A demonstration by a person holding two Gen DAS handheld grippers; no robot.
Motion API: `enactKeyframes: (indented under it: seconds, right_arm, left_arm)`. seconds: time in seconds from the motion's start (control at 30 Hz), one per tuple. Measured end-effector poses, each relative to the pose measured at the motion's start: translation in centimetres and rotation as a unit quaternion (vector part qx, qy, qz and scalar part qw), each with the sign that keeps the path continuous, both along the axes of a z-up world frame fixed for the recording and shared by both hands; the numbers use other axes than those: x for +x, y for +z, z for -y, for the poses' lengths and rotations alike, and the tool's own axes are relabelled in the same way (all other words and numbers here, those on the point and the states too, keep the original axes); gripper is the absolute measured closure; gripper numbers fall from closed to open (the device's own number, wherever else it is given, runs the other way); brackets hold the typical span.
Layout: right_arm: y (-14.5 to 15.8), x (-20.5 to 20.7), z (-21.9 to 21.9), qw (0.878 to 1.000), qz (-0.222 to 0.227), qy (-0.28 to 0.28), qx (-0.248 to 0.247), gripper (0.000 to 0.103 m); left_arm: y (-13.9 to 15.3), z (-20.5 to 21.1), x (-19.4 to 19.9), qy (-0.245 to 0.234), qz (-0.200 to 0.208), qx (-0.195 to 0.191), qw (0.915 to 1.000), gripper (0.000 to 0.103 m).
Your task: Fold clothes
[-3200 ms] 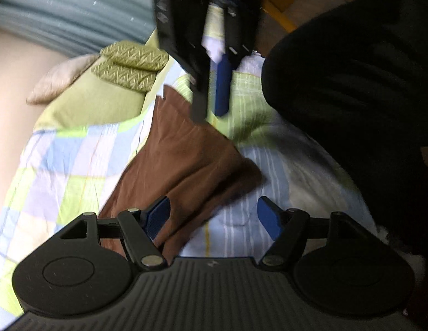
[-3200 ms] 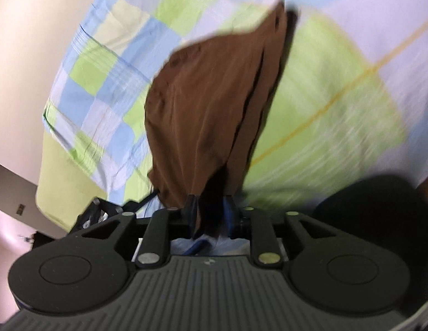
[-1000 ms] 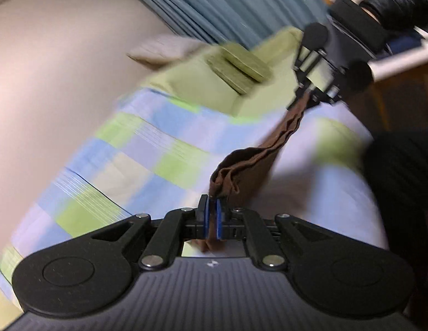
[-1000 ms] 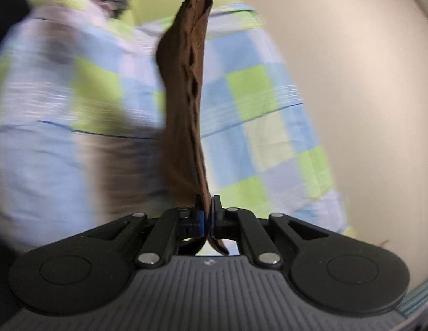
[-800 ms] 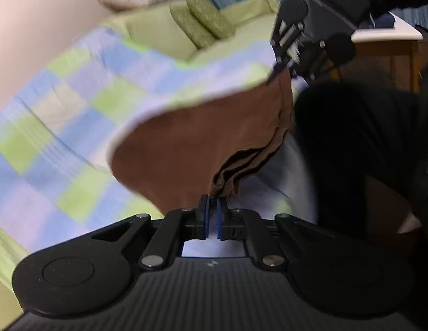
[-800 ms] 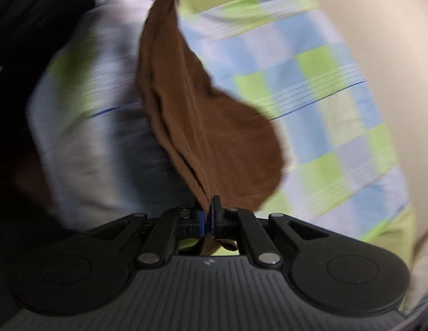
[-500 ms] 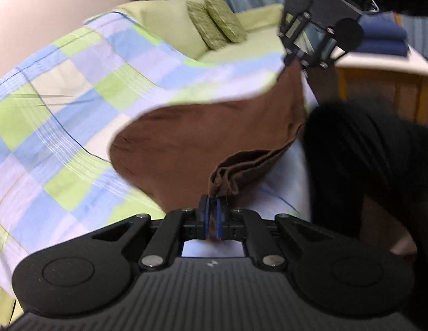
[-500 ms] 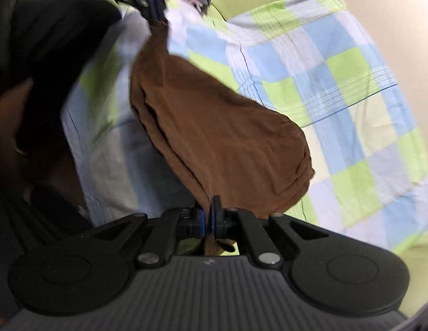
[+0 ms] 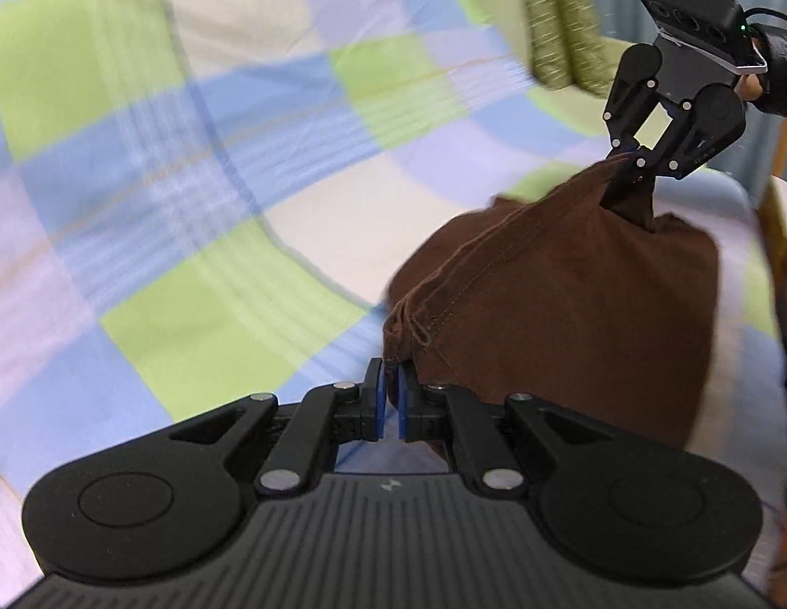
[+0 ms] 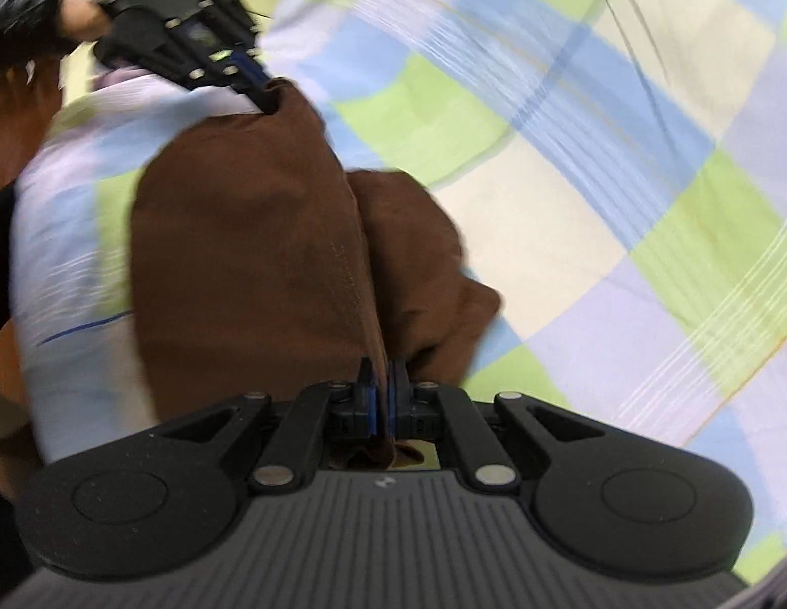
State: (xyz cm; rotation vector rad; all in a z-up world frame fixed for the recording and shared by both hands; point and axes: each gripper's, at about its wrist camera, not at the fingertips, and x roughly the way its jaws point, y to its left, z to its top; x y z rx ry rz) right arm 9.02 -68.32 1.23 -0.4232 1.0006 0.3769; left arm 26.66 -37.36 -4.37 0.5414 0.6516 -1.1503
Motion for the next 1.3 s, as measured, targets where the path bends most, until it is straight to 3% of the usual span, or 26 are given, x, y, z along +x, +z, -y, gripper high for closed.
enactKeyframes:
  seconds: [0.13,0.2,0.27,0.33,0.47,0.6,0.67,0.7,0.9,1.1,1.17,1.3]
  right_arm:
    - [-2.0,2.0,2.5,0.998,0.0,-0.041,0.051,0.099]
    - [-3.0,1.8,3.6,0.994,0.009,-0.07,0.089,0.09]
    - [-3.0,0.9,4.8,0.987,0.029,-0.098,0.121,0.073]
    - [-2.9,-1.0,6.5,0.974,0.06,-0.138,0.171,0.07]
    - [-3.4,-4.0,7.9,0.947,0.106,-0.183,0.24,0.07]
    - [-4.9,-5.1,8.0,0.93,0.139,-0.214,0.263,0.072]
    - [-5.7,-4.5,8.4,0.917,0.134,-0.231,0.296,0.095]
    - [-5.8,-4.5,8.7,0.913,0.132,-0.239,0.304,0.095]
    - [-2.4,-2.5,10.1,0.899,0.148,-0.26,0.319,0.098]
    - [-4.3,2.0,9.8,0.92,0.093,-0.29,0.246,0.098]
    - [-4.3,1.5,9.9,0.913,0.121,-0.324,0.216,0.093]
    - [-3.2,-2.4,9.2,0.899,0.165,-0.341,0.22,0.08]
  left_arm:
    - [-2.8,0.7,1.5,0.009,-0.025,0.006,0.9996,0.1]
    - [-3.6,0.7,1.6,0.012,-0.027,0.006,0.9996,0.1]
    - [-3.8,0.8,1.6,0.018,-0.031,0.001,0.9993,0.1]
    - [-3.7,0.6,1.5,0.023,-0.034,-0.002,0.9991,0.1]
    - [-3.7,1.0,1.6,0.026,-0.029,0.005,0.9992,0.1]
    - [-3.3,0.5,1.0,0.034,-0.035,0.002,0.9988,0.101]
    - [-3.3,0.6,1.0,0.035,-0.035,0.0,0.9988,0.101]
    - [-3.3,0.6,1.0,0.035,-0.036,-0.001,0.9987,0.101]
    - [-2.3,0.7,1.7,0.044,-0.032,-0.025,0.9982,0.101]
    - [-2.7,0.7,2.3,0.07,-0.034,-0.028,0.9965,0.101]
    - [-2.2,-0.3,2.2,0.085,-0.038,-0.036,0.995,0.099]
    - [-1.4,-2.5,1.6,0.106,-0.071,-0.064,0.9898,0.097]
